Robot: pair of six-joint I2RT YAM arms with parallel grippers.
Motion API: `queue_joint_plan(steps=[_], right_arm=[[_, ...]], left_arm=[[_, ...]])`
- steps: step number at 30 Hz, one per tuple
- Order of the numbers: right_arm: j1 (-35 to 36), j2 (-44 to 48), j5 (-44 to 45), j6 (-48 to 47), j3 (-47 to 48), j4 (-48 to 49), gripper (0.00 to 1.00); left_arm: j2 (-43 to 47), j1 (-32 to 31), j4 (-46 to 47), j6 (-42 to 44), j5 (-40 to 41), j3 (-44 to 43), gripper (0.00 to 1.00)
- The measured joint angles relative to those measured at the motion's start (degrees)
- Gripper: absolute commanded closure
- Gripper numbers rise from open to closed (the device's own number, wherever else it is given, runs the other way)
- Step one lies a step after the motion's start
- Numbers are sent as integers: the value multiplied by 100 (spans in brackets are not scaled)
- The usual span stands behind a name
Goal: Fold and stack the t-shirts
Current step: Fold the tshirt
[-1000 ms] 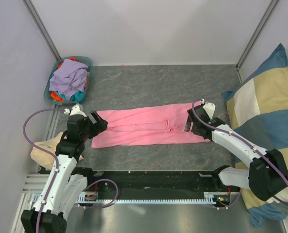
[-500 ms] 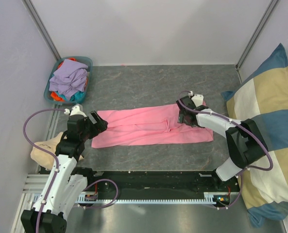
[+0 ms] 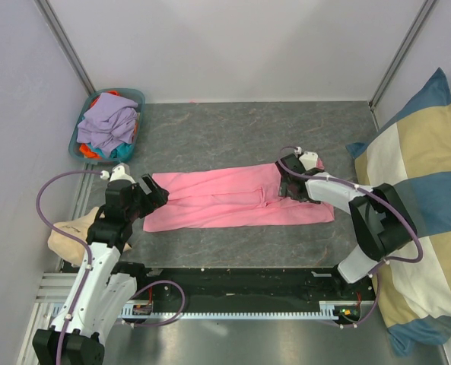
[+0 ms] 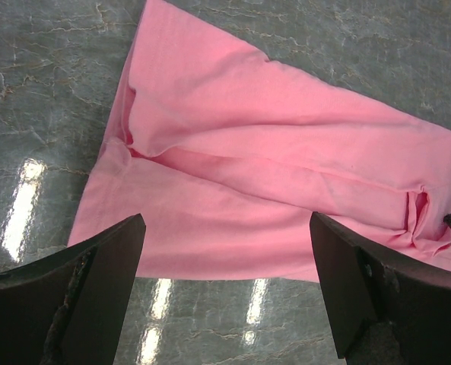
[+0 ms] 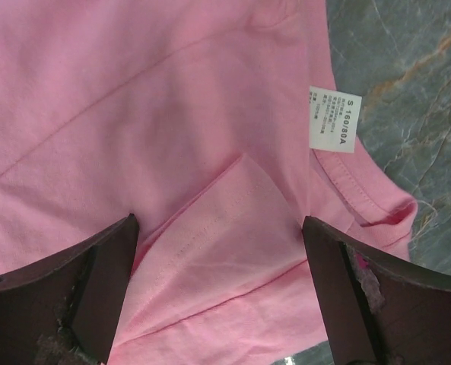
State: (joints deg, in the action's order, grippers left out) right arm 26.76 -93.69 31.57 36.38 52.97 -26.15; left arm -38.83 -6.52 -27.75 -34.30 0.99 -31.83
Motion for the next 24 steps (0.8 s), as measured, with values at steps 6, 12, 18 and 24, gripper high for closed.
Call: queue_joint_plan(steps=[6, 12, 18, 24], right_arm=[[0, 446, -72, 136, -498, 4, 2], [2, 942, -127, 249, -844, -212, 2], [33, 1462, -168, 339, -1025, -490, 2], [92, 1818, -271, 479, -1178, -761, 2]], left_arm=[[0, 0, 2, 0, 0, 0, 3], [2, 0, 2, 0, 0, 4, 3], [7, 0, 2, 0, -2, 31, 3], [35, 0, 0, 0, -2, 37, 3]])
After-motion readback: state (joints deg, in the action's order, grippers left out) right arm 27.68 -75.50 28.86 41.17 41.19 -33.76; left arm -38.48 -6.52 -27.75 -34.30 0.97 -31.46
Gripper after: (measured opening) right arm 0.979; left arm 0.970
